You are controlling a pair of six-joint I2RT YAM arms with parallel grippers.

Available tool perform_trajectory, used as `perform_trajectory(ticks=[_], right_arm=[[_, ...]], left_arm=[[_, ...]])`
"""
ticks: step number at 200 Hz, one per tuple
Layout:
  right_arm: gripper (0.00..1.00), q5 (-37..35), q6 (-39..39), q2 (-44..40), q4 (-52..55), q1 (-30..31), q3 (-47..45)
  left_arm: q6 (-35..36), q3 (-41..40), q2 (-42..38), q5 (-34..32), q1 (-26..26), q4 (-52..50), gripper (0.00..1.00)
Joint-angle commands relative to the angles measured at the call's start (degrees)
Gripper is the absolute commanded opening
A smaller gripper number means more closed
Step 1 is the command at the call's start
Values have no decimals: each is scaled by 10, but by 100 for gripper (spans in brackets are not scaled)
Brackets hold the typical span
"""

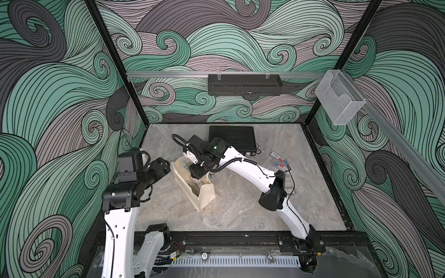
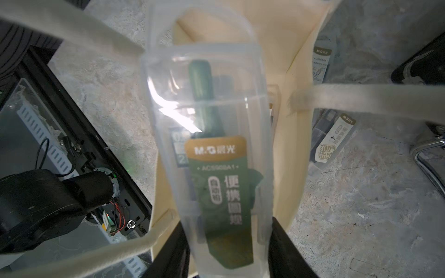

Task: Put the compass set into the canvas bag
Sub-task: Place the compass set in the canvas bag.

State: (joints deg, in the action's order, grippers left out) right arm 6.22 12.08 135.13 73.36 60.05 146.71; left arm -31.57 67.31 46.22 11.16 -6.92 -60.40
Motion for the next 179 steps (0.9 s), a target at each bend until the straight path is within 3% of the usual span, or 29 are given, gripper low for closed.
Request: perform_trajectory(ticks=[1,69,135,179], right_arm=[[44,-2,24,10,-1,-4,0],[48,-26,67,24,-1,-3,-25],[71,-50,42,-29,-34,13,-32],[75,-86,26,-96,-56,13,-53]], left_arm=[[-5,-9,-5,9,4,16,78],[-10,-46,0,27,5,49,77],[-11,-37,10,28,9,49,77],[-18,-29,28,23,22,27,77]])
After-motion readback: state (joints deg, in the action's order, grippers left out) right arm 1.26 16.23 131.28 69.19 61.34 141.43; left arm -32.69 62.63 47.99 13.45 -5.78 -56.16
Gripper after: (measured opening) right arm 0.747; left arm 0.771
